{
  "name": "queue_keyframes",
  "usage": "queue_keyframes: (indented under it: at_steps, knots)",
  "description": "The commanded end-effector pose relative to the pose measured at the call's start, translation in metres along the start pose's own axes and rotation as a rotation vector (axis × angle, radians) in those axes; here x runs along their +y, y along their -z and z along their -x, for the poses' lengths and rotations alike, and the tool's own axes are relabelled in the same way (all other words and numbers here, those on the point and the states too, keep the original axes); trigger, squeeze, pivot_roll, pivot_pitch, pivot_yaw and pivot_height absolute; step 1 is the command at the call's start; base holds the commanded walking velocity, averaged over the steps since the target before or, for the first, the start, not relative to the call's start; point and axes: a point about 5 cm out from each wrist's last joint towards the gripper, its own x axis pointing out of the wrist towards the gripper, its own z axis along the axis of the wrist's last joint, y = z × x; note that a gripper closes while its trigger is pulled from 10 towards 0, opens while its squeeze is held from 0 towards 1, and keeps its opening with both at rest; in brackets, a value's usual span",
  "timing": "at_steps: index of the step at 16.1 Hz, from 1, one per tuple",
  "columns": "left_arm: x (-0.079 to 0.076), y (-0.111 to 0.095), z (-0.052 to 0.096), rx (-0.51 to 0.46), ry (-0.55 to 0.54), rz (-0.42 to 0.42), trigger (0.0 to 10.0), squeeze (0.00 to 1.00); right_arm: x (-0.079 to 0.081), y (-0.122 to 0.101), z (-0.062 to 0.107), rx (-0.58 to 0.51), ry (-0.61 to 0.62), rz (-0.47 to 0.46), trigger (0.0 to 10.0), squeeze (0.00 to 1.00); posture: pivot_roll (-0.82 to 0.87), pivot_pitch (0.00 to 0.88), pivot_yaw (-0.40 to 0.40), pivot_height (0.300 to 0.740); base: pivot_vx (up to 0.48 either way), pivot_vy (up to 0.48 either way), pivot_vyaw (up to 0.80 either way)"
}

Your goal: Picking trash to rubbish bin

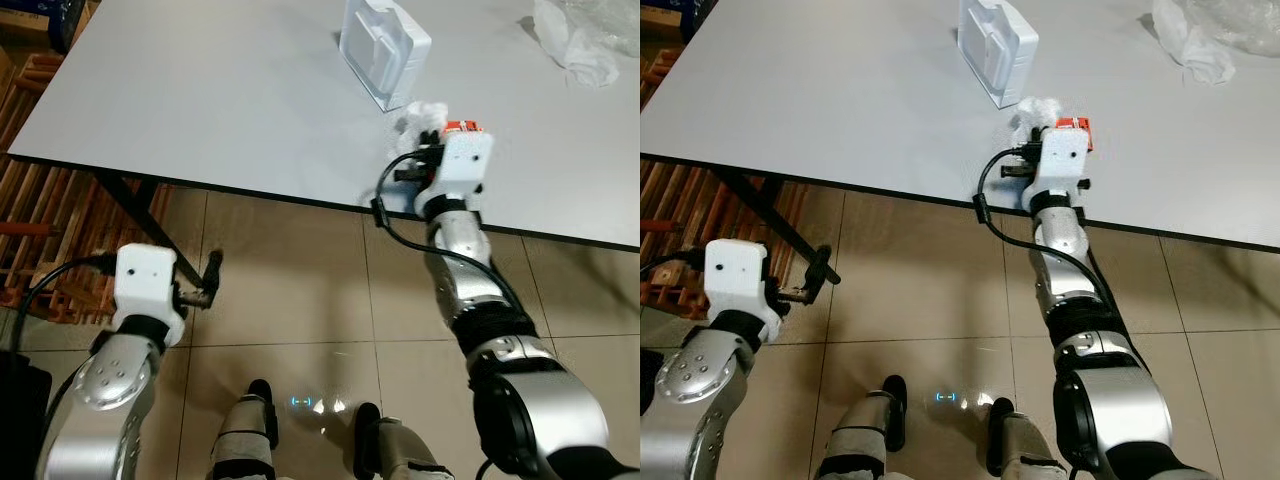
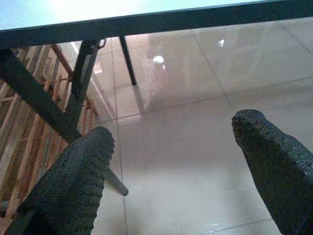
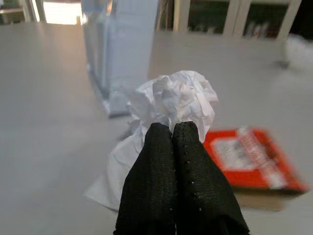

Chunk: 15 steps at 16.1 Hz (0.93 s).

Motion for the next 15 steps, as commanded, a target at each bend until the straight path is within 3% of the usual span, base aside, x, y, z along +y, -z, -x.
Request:
queue_keyframes:
  at_steps: [1,5,11,13,15]
  knots:
    - [-0.004,0.006,-0.003,0.011,0.014,-0.003,10.0,0.0,-0.005,-0.007,0.003,-0.044,0.006,0.035,0.0,0.0,0.28,0.249,-0.021,0.74,0.0,0.0,0.0]
    - [-0.019,0.007,-0.02,-0.019,0.061,0.023,10.0,0.0,-0.016,-0.021,0.012,-0.103,0.03,0.069,0.0,0.0,0.18,0.199,-0.015,0.74,0.0,0.0,0.0]
    - [-0.051,0.002,-0.045,-0.05,0.196,0.14,10.0,0.0,-0.056,-0.034,0.073,-0.098,0.14,0.202,0.0,0.0,-0.01,0.142,0.04,0.74,0.0,0.0,0.0]
    - [-0.057,0.002,-0.049,-0.058,0.236,0.133,10.0,0.0,-0.06,-0.036,0.089,-0.081,0.162,0.214,0.0,0.0,-0.03,0.136,0.05,0.74,0.0,0.0,0.0]
    - [-0.067,0.001,-0.057,-0.065,0.272,0.133,10.0,0.0,-0.056,-0.039,0.11,-0.027,0.174,0.221,10.0,0.0,-0.08,0.136,0.065,0.74,0.0,0.0,0.0]
